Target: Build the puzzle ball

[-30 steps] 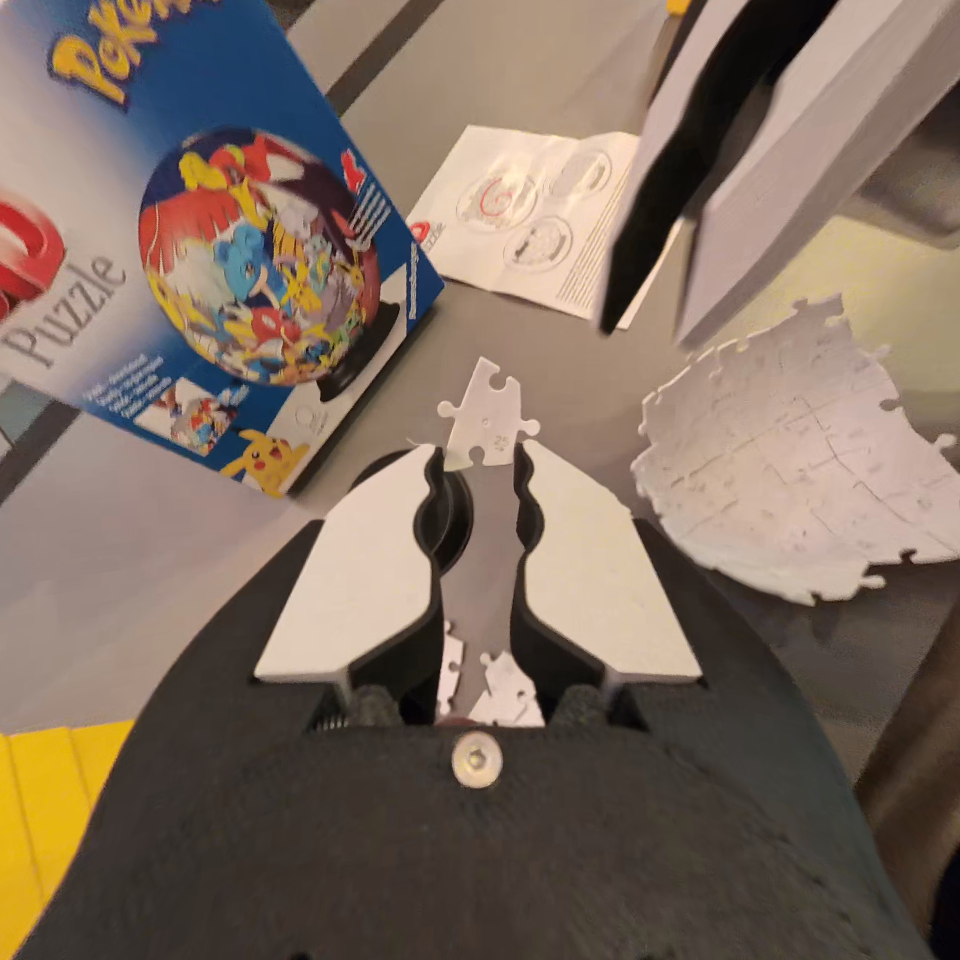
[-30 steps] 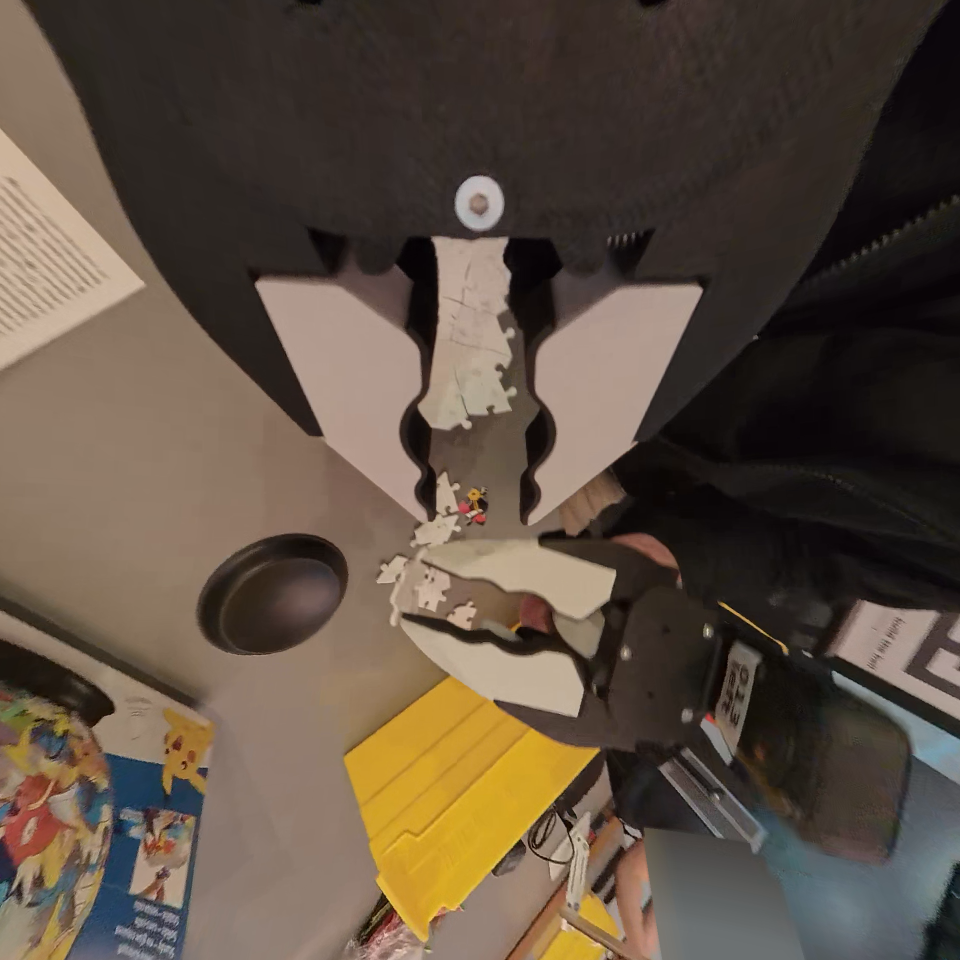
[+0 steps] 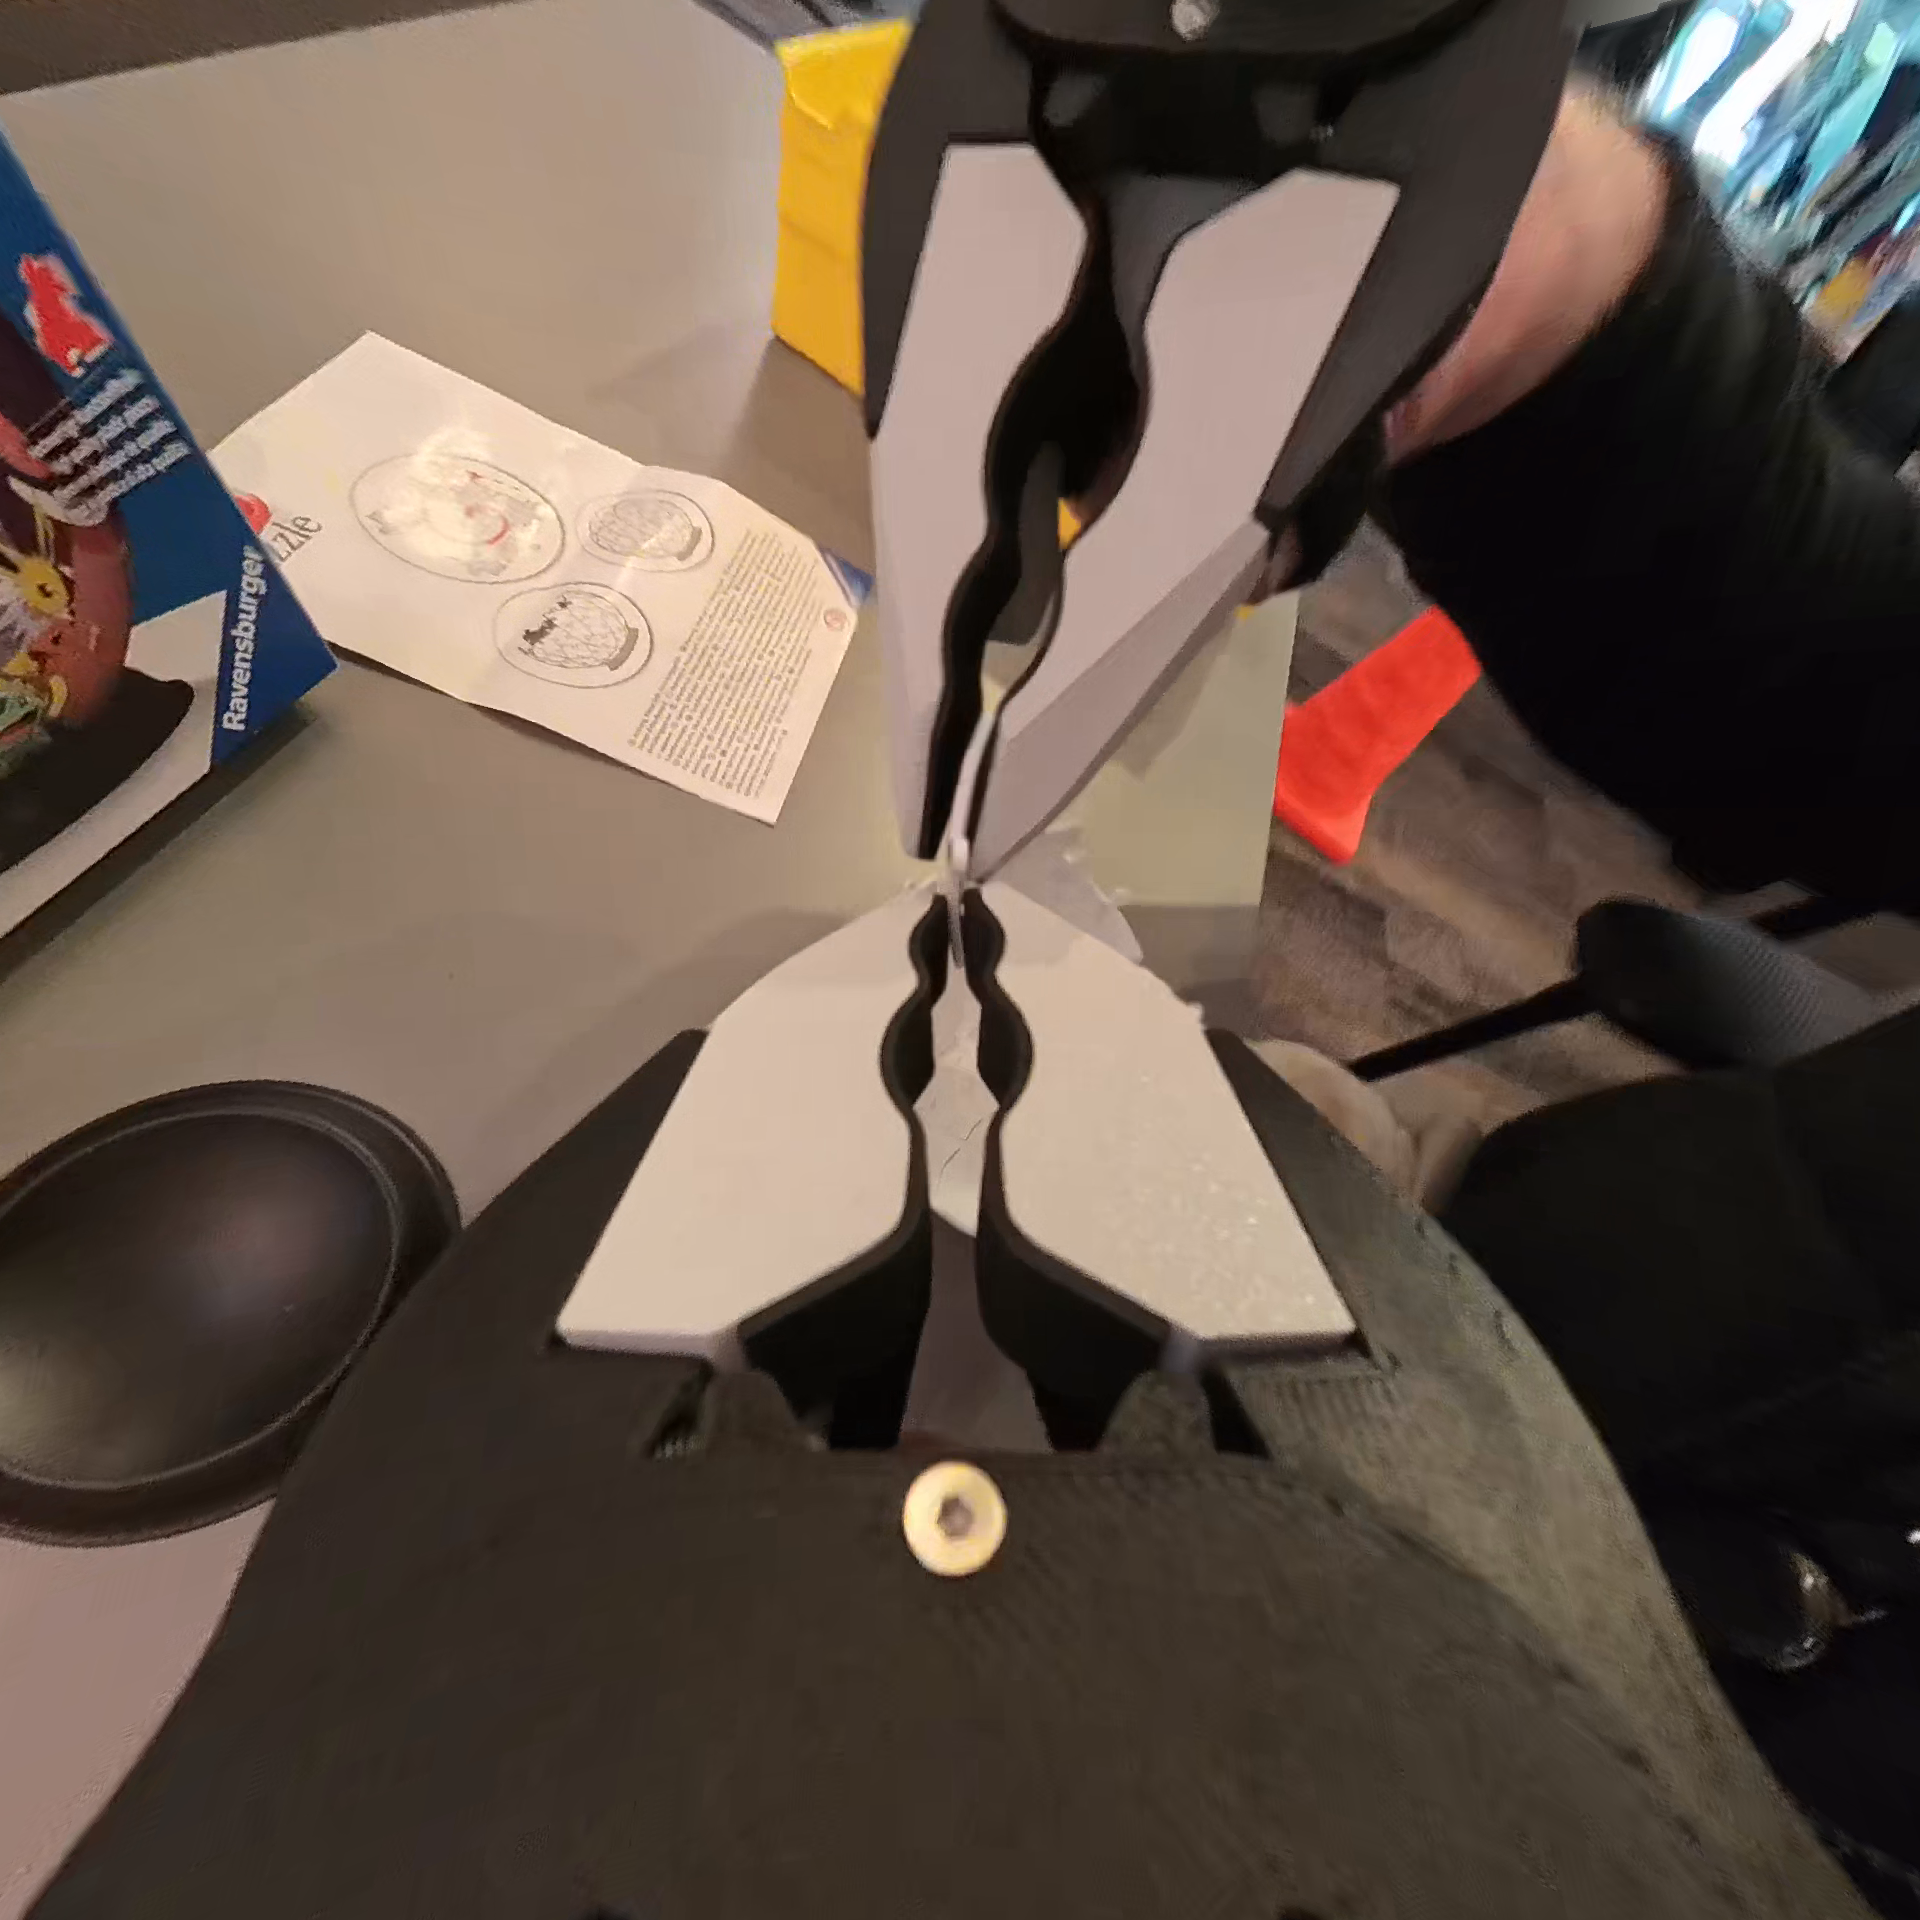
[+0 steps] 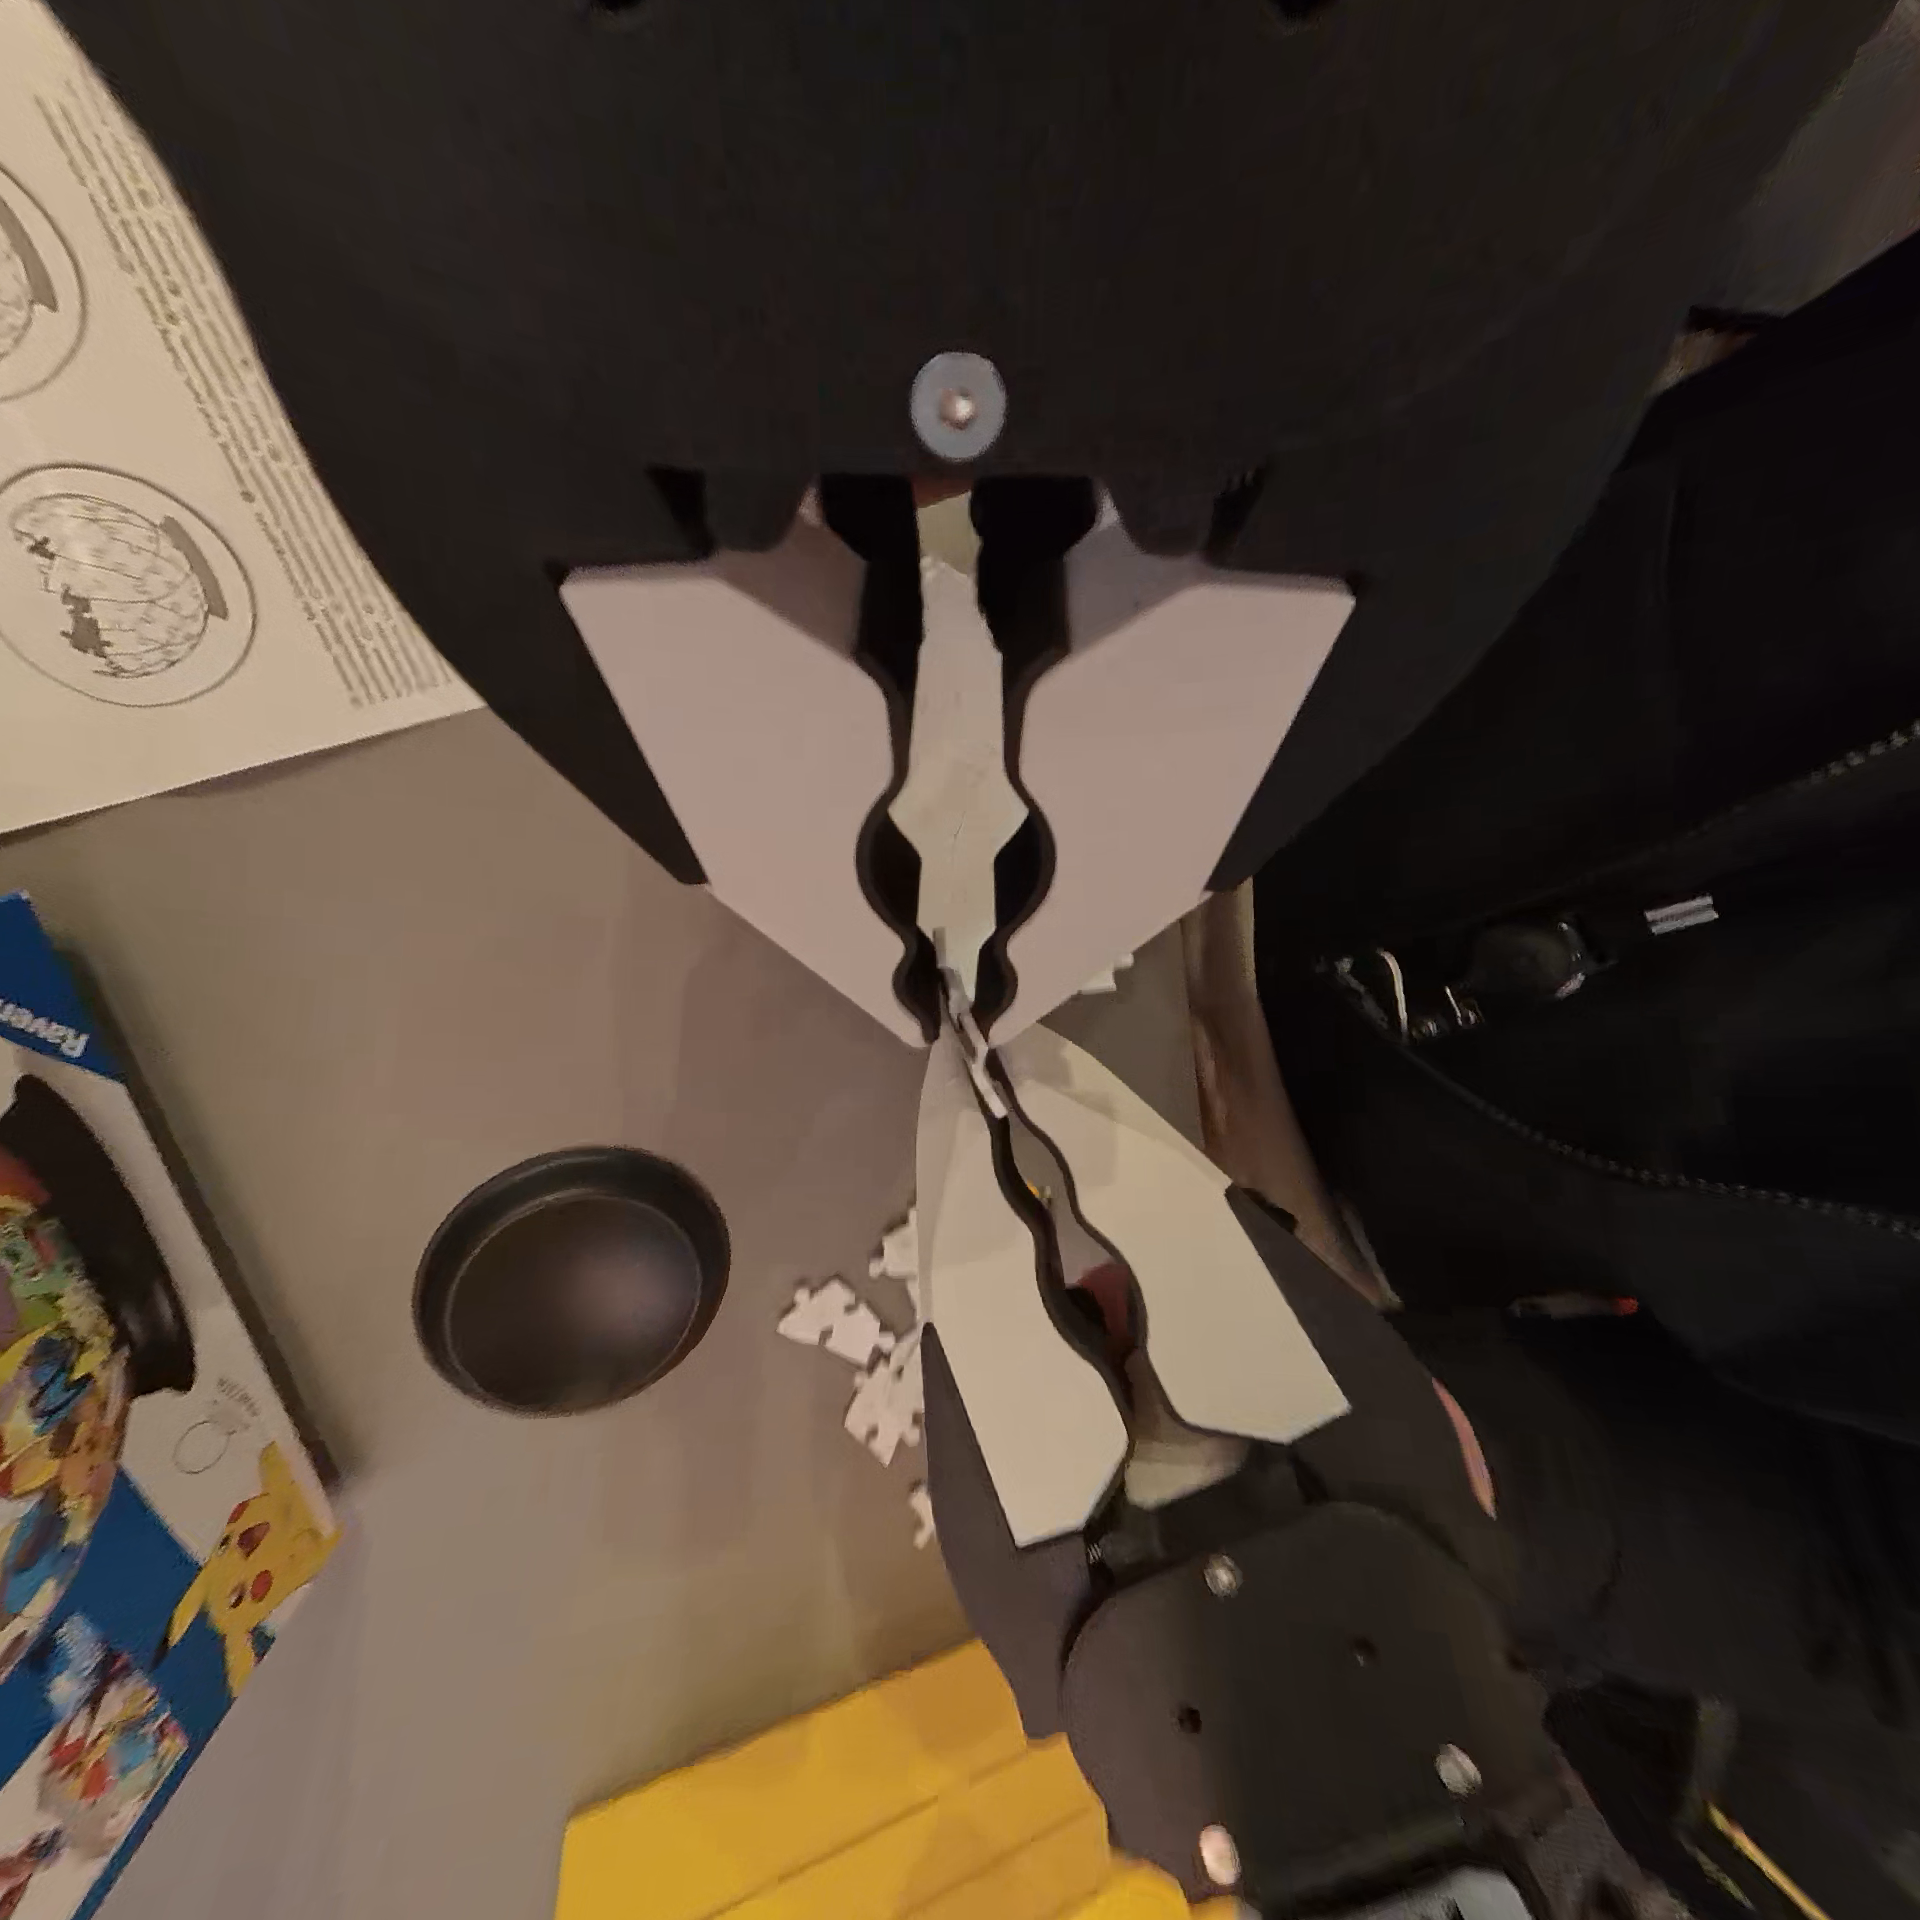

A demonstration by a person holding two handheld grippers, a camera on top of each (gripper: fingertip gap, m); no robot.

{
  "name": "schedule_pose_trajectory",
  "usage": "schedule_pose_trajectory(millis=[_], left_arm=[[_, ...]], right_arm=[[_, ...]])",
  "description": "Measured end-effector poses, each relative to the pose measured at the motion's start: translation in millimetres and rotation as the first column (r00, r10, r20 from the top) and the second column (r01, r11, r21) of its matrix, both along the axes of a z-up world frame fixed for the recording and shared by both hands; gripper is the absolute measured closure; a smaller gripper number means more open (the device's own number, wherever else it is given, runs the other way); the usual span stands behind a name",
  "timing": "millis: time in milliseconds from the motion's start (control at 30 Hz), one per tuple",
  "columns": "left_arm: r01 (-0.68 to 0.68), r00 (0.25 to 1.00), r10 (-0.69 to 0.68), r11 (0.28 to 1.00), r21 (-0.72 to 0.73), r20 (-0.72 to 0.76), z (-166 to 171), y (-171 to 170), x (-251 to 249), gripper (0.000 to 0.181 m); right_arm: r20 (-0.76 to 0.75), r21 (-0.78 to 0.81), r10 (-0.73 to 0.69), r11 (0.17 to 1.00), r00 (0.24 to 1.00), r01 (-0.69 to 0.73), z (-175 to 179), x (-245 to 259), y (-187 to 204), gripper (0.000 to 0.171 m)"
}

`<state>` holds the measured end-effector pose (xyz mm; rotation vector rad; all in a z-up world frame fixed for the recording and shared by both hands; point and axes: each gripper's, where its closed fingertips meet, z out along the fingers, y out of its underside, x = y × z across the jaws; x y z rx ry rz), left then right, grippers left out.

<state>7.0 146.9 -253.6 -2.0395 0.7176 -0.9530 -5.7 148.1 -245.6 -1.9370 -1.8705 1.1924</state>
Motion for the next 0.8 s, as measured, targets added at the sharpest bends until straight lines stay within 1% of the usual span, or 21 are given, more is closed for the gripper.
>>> schedule_pose_trajectory(millis=[67,100,133,200,233,300,400,433,467,500,567,633,700,733,800], left_arm=[[-0.052,0.995,0.053,0.998,-0.021,0.086,6,5,-5,0.179],[-0.062,0.988,0.066,0.997,-0.035,0.14,9,6,-7,0.179],[-0.058,0.978,0.066,0.997,-0.048,0.196,14,5,-6,0.179],[-0.071,0.962,0.082,0.996,-0.052,0.259,20,5,-6,0.179],[-0.071,0.955,0.084,0.996,-0.056,0.284,21,5,-6,0.179],[-0.067,0.938,0.092,0.994,-0.085,0.334,23,5,-5,0.179],[-0.05,0.935,0.08,0.994,-0.095,0.344,21,2,-3,0.177],[-0.058,0.941,0.092,0.992,-0.111,0.325,17,1,-4,0.173],[-0.055,0.951,0.089,0.991,-0.12,0.296,13,-2,-4,0.164],[-0.047,0.964,0.077,0.991,-0.124,0.253,8,-9,-5,0.162],[-0.055,0.983,0.079,0.988,-0.143,0.167,-4,-25,-8,0.153],[-0.06,0.995,0.074,0.978,-0.199,0.064,-25,-47,-9,0.139],[-0.084,0.996,0.085,0.962,-0.259,-0.01,-46,-66,-8,0.135],[-0.092,0.996,0.086,0.954,-0.286,-0.033,-55,-73,-7,0.133],[-0.099,0.995,0.096,0.935,-0.342,-0.027,-69,-82,-1,0.129]], right_arm=[[-0.086,-0.06,-0.051,0.997,0.995,0.046,14,-5,3,0.156],[-0.118,-0.09,-0.082,0.993,0.99,0.071,18,-6,5,0.155],[-0.133,-0.097,-0.105,0.991,0.986,0.093,18,-5,8,0.157],[-0.166,-0.114,-0.142,0.986,0.976,0.124,16,-5,9,0.16],[-0.204,-0.15,-0.148,0.982,0.968,0.118,20,-7,6,0.168],[-0.254,-0.168,-0.174,0.977,0.951,0.134,24,-8,7,0.169],[-0.247,-0.187,-0.157,0.976,0.956,0.112,23,-5,4,0.17],[-0.231,-0.181,-0.152,0.977,0.961,0.111,21,-3,5,0.171],[-0.199,-0.173,-0.133,0.98,0.971,0.099,19,1,5,0.171],[-0.152,-0.143,-0.11,0.986,0.982,0.088,13,5,5,0.171],[-0.036,-0.071,-0.034,0.997,0.999,0.031,-2,15,2,0.17],[0.065,-0.033,0.028,0.999,0.997,-0.026,-15,22,-2,0.171],[0.165,0.013,0.091,0.995,0.982,-0.095,-32,28,-5,0.17],[0.186,0.026,0.111,0.993,0.976,-0.117,-37,27,-6,0.171],[0.25,0.048,0.143,0.986,0.958,-0.16,-49,28,-6,0.17]])
